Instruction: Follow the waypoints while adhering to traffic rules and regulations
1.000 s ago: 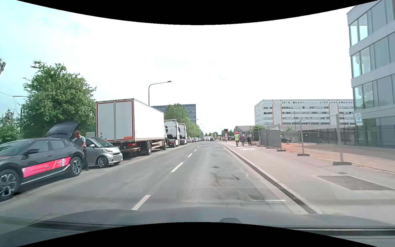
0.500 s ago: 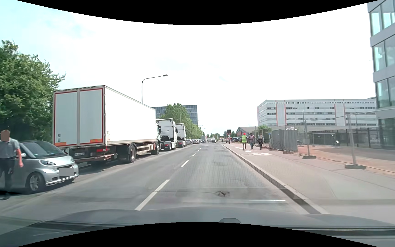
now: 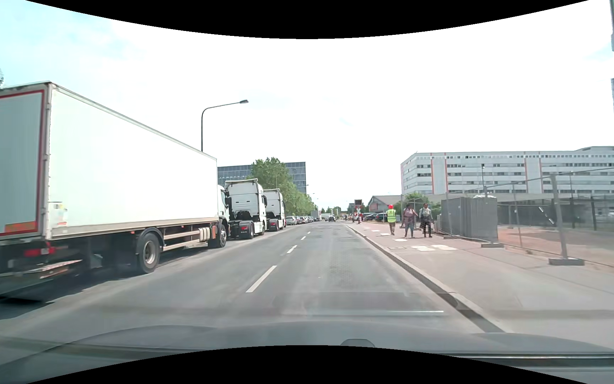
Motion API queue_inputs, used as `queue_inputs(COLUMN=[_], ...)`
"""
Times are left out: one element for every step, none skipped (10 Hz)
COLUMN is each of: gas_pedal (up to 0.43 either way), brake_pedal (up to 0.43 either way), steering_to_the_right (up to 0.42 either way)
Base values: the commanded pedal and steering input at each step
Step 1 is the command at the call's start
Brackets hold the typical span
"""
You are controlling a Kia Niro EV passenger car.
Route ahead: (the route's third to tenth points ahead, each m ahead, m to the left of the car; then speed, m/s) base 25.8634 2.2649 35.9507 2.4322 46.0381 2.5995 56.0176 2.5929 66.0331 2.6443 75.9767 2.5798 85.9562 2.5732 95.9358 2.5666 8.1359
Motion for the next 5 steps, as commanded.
queue_inputs(gas_pedal=[0.11, 0.11, 0.11, 0.11, 0.11], brake_pedal=[0.0, 0.0, 0.0, 0.0, 0.0], steering_to_the_right=[-0.003, -0.003, -0.003, -0.003, -0.003])
